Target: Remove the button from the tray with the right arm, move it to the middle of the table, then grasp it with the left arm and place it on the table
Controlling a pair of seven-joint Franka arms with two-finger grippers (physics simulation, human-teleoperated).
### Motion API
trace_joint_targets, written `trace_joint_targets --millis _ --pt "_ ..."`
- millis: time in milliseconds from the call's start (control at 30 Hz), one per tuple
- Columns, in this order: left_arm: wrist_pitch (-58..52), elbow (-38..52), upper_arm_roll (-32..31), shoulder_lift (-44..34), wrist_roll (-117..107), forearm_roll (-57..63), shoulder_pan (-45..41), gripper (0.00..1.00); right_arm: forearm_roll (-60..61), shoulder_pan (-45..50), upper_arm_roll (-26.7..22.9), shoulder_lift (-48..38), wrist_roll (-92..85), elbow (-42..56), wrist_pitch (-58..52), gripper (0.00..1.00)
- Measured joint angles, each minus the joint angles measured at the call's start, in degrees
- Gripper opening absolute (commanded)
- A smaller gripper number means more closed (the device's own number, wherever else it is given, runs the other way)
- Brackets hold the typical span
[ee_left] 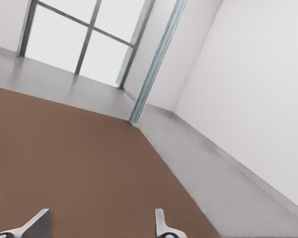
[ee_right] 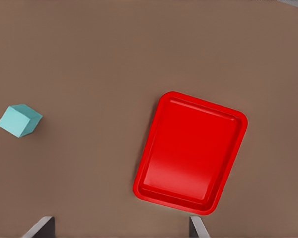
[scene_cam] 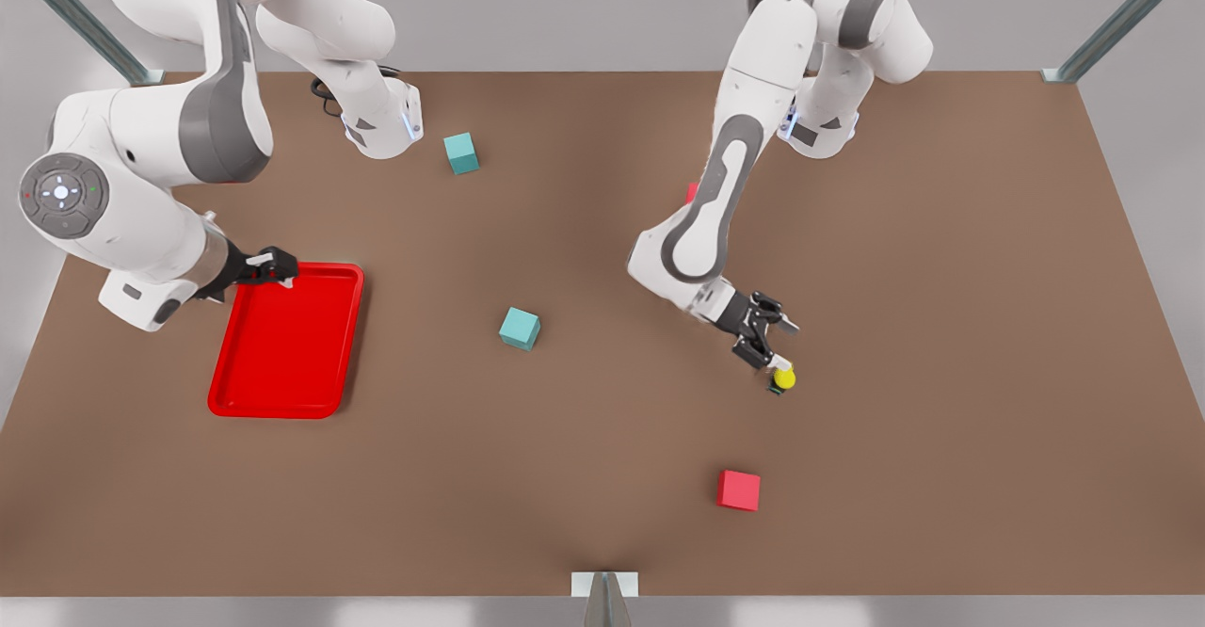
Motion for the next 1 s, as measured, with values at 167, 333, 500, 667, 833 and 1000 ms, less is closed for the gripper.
trace_joint_targets --millis 167,333,500,667,833,1000 --pt "-5.41 14.09 13.5 -9.67 33.44 -45.24 3.53 1.0 -0.24 0.12 0.06 0.01 2.21 0.12 0.05 1.0" --pt "-20.02 37.67 8.59 -12.24 61.27 -63.57 24.26 1.0 -0.36 -0.46 -0.15 0.02 3.88 0.12 0.01 1.0" --pt "-20.85 15.16 -19.81 -29.03 86.19 -55.09 45.53 1.0 0.26 -1.5 -0.17 0.0 5.12 0.12 -0.14 1.0" --pt "-19.39 13.0 -21.28 -31.46 107.4 -54.07 46.73 1.0 1.61 -2.54 -0.19 -0.05 6.06 0.12 -0.26 1.0" --pt "-18.88 12.96 -21.14 -31.49 123.34 -54.47 46.47 1.0 1.79 -2.49 -0.15 -0.07 6.79 0.04 -0.37 1.0" --pt "-19.04 12.93 -21.12 -31.49 135.29 -54.7 46.32 1.0 1.83 -2.49 -0.14 -0.06 7.34 -0.01 -0.45 1.0"
